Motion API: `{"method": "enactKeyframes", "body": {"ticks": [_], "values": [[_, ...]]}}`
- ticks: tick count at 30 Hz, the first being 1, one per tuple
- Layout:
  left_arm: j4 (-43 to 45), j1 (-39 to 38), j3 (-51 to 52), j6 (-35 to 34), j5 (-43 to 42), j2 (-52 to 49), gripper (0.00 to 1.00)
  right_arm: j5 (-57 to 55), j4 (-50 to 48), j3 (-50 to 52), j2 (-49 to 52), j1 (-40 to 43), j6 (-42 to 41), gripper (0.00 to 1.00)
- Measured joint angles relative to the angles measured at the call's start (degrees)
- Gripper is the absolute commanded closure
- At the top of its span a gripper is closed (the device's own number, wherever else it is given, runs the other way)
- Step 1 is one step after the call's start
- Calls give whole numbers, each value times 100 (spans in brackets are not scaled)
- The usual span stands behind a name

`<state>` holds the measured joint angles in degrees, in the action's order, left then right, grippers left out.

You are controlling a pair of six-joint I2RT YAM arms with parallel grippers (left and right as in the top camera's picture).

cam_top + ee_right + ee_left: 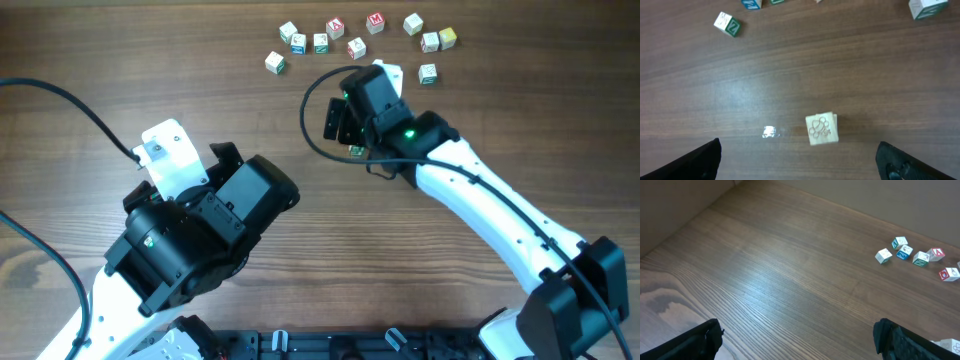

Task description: Form a tower

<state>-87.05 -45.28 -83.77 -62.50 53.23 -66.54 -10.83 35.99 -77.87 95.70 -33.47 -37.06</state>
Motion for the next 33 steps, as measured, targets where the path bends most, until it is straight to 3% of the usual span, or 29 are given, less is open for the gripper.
{"method": "enactKeyframes", "body": {"ticks": [6,13,24,30,33], "values": [[0,0,0,0,0,0,0,662,203,-245,1019,424,304,0],[0,0,-2,0,0,0,0,693,1853,-2376,2323,428,485,1],[0,0,-2,0,0,0,0,699,2312,-2411,2855,435,367,1],[0,0,0,0,0,0,0,787,2293,-2415,3171,520,286,14],[0,0,0,0,0,0,0,787,2291,-2417,3171,525,254,26]]}}
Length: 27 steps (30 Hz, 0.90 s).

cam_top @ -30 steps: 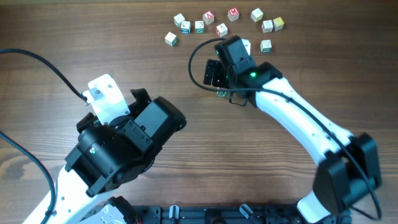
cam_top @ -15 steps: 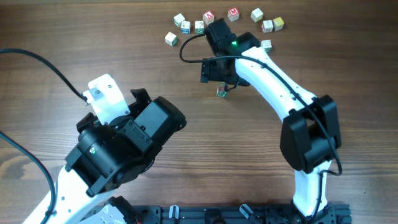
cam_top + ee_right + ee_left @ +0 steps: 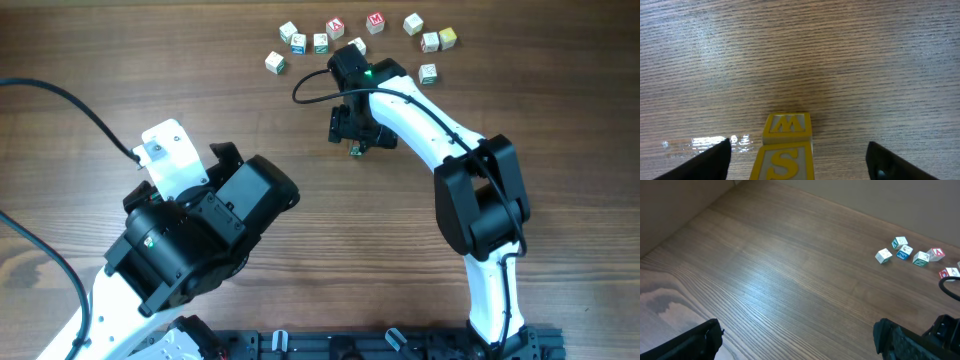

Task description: Form a tower

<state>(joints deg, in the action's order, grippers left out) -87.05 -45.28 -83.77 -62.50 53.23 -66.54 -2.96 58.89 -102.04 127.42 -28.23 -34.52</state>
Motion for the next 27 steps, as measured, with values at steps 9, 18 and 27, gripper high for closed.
{"method": "enactKeyframes", "body": {"ticks": [9,18,27], "values": [[0,0,-2,0,0,0,0,22,0,-2,0,0,-13,49],[0,0,0,0,0,0,0,24,-2,-2,0,0,-15,59],[0,0,0,0,0,0,0,61,-26,-2,0,0,-15,60]]}}
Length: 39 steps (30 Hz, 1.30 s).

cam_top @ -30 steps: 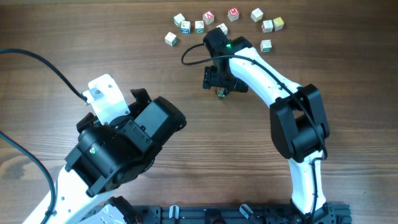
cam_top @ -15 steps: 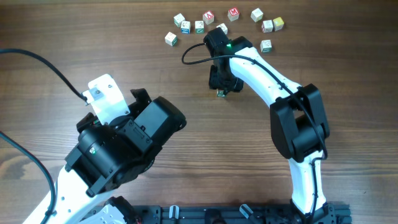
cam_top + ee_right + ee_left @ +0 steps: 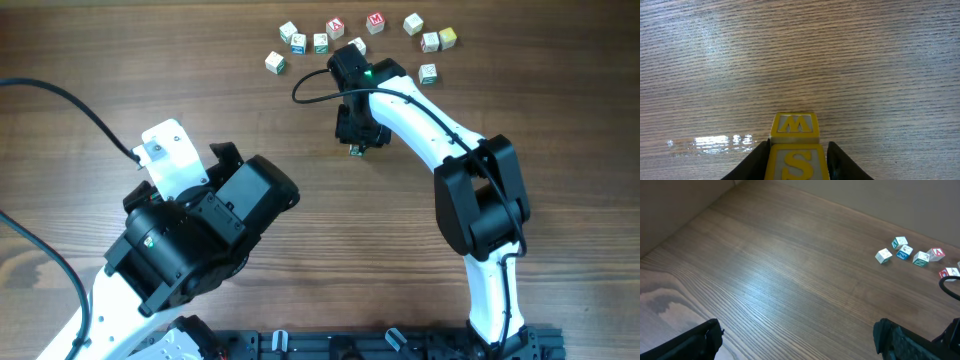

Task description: Form a tower

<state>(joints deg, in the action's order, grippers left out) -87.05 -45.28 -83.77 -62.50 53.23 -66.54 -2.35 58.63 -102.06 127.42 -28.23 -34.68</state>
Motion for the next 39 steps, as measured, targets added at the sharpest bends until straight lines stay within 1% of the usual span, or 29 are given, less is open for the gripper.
{"method": "enactKeyframes", "body": {"ticks": [2,3,16,28,30,34,39], "values": [[0,0,0,0,0,0,0,22,-11,0,0,0,0,46],[0,0,0,0,0,0,0,42,-20,0,0,0,0,42],[0,0,0,0,0,0,0,278,-125,0,0,105,48,39],[0,0,-2,0,0,0,0,494,-234,0,105,168,96,41],[0,0,0,0,0,0,0,494,-234,0,138,168,105,46],[0,0,-2,0,0,0,0,494,-240,0,140,168,140,50],[0,0,0,0,0,0,0,494,-240,0,140,168,155,60]]}}
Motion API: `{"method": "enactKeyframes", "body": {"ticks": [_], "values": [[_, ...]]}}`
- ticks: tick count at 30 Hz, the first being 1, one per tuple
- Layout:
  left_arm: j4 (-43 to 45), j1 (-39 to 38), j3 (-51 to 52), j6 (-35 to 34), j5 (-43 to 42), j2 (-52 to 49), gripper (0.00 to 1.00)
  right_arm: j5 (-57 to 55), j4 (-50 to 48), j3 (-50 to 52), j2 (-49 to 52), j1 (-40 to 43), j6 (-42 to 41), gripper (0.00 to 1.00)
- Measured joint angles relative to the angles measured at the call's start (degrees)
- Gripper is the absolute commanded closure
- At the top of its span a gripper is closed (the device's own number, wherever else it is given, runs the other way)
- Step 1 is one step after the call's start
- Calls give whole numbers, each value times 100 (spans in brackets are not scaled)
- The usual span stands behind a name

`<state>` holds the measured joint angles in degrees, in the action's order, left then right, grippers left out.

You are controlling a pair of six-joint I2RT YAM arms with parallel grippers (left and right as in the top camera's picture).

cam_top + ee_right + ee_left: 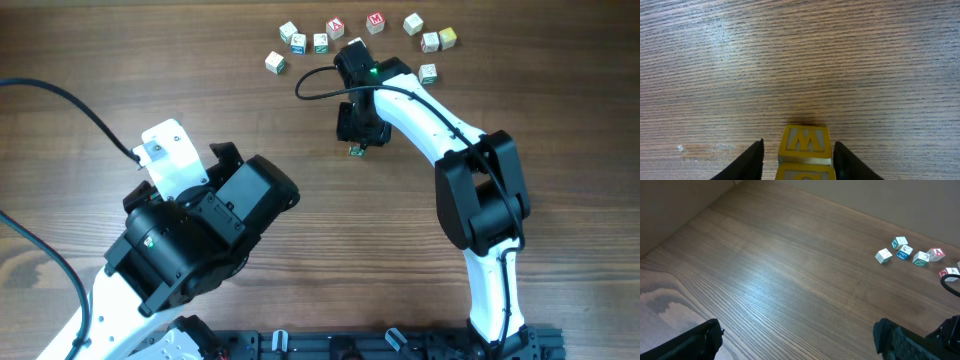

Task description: Form a tower

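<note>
A yellow-edged letter block stands on the wooden table, showing an M face, with a second face below it at the frame's bottom edge. My right gripper straddles it, open: bare wood shows between the left finger and the block, and the right finger sits a sliver off it. From overhead the right gripper points down over that block. My left gripper hangs open over bare wood at the near left, holding nothing.
Several loose letter blocks lie scattered along the table's far edge, one off to the right. The left wrist view shows some of them far right. A black cable loops beside the right wrist.
The right fingers, then pressed against the yellow block's sides, now stand slightly apart from it. The block sits lower in the right wrist view. The left arm is unchanged.
My right gripper hung open high above a lone block on the table. Then it was low, with fingers wide either side of the block. After that it was shut on the block. Now the fingers have parted a little, and the block is on the table.
</note>
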<state>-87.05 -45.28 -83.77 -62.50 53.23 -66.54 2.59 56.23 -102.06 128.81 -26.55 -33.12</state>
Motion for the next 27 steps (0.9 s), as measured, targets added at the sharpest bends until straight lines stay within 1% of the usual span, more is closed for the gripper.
{"method": "enactKeyframes", "body": {"ticks": [10,13,16,17,18,19,21,22,23,27], "values": [[0,0,-2,0,0,0,0,0,-11,0,0,2,0,67],[0,0,-2,0,0,0,0,0,-11,0,0,2,0,65],[0,0,-2,0,0,0,0,0,-9,0,0,2,-2,56],[0,0,0,0,0,0,0,4,-11,0,0,2,-4,48],[0,0,0,0,0,0,0,39,-11,0,0,2,0,36],[0,0,0,0,0,0,0,42,-11,0,0,2,2,32],[0,0,-2,0,0,0,0,46,-11,0,0,2,9,17],[0,0,-2,0,0,0,0,79,-11,0,0,2,4,12],[0,0,0,0,0,0,0,107,-11,0,0,2,-4,1],[0,0,0,0,0,0,0,254,33,-87,0,2,160,0]]}}
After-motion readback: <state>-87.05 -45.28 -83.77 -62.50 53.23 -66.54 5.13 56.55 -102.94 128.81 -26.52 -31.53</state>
